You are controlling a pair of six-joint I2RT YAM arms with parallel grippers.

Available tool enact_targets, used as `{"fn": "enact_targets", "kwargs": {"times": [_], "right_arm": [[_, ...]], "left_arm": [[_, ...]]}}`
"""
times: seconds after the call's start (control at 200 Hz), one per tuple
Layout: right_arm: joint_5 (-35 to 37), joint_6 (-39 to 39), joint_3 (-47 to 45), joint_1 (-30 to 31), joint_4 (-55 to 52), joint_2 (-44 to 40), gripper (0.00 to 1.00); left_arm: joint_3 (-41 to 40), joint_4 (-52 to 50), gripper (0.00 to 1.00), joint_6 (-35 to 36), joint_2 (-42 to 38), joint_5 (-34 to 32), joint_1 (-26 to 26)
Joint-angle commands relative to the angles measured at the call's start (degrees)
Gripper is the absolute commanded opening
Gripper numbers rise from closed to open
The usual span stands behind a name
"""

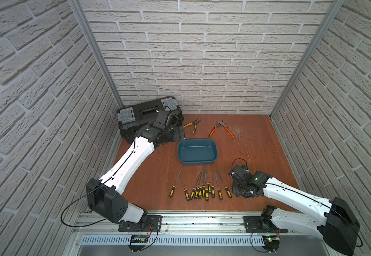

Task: Put the file tool into the storage box
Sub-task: Pick up the file tool from the center of the board, then place the file tool in the storage box.

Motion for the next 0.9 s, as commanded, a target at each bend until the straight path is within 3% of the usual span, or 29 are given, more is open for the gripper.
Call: {"fn": "enact_targets", "kwargs": {"times": [0.0,0.16,0.36,0.59,0.895], "right_arm": [[3.44,-4.55,2.46,-0.32,-3.64,-1.96,0.03],[7.61,-12.02,10.15,-0.85,-7.36,-2.0,0.04],[8.95,-31.58,23.68,-2.71,-7.09,2.27,0.05],[3.68,-50.82,37.48,-7.28,-5.39,12.92,0.02],[-3.08,-69.73,49.2,-11.24,-3.6,26.12,0.02]], "left_arm": [[1.01,-0.59,0.98,-1.47,-0.05,-2.29,-0.38],[0.96,-0.3,0.98,-2.87,-1.23,-3.73,-0.09],[0.61,0.29,0.98,-5.65,-1.68,-0.39,3.71],[-0.38,-1.08,0.98,-5.71,-3.18,-0.73,5.88],[-4.18,-4.39,0.98,-5.08,-7.54,-2.27,7.3]]}}
